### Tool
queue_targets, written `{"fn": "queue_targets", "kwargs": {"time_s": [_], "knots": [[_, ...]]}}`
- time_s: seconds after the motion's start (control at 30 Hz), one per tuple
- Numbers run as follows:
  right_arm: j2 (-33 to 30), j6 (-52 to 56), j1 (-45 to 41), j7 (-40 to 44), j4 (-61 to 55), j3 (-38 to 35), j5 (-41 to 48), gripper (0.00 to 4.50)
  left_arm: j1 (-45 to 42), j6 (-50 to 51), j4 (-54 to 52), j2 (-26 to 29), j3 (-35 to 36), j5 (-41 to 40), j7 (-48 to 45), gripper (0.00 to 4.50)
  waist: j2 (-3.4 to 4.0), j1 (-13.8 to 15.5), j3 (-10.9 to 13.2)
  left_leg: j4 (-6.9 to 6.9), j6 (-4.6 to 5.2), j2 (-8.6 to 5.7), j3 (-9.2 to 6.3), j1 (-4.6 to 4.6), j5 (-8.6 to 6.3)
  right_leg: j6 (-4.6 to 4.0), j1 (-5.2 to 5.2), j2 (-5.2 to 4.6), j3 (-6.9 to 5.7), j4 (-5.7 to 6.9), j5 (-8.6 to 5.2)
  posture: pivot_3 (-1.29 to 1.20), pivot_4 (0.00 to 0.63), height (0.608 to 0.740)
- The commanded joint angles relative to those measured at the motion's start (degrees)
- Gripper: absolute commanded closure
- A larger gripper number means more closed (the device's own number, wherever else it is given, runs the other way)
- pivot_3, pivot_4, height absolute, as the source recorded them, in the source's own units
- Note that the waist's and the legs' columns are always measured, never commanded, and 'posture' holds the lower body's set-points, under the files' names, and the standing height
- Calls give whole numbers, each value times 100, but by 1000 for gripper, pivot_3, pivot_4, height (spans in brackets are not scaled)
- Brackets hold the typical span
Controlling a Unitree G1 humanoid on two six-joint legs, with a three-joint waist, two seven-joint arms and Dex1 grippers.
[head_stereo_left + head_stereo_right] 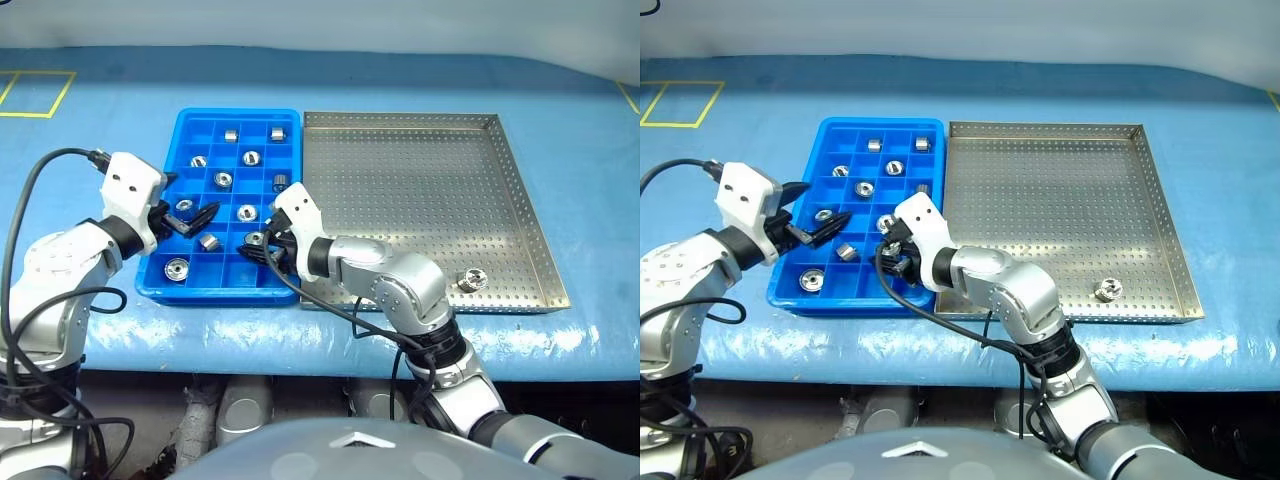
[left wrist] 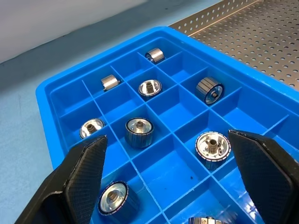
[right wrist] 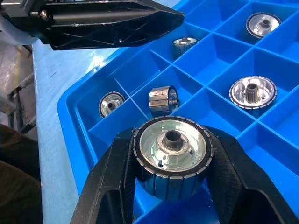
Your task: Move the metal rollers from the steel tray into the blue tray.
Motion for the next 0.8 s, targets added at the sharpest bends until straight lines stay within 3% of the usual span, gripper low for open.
{"fn": "queue_targets", "kwargs": {"time_s": [0.03,0.37,0.67,0.8], "knots": [[71,4,-48,28,-332,22,105,2790,-63,-64,-83,35,18,-51,-48,0,0,0,0,0,0,0,0,0,0,0,0,0,0,0,0,74,150,740],[78,-43,-88,82,-198,103,101,2790,26,-48,195,274,726,277,397,0,-1,9,0,0,0,2,0,0,0,1,-1,1,-1,0,-1,102,150,740],[182,-122,-99,144,-31,180,102,2790,18,-87,196,241,665,308,366,0,-1,14,0,0,0,0,0,0,0,0,-1,-1,-1,0,0,103,150,740],[220,-167,-93,168,55,194,80,1566,-28,-88,176,207,490,271,305,0,-1,16,0,-1,0,0,0,0,0,0,-1,-1,-1,0,-1,99,150,740]]}}
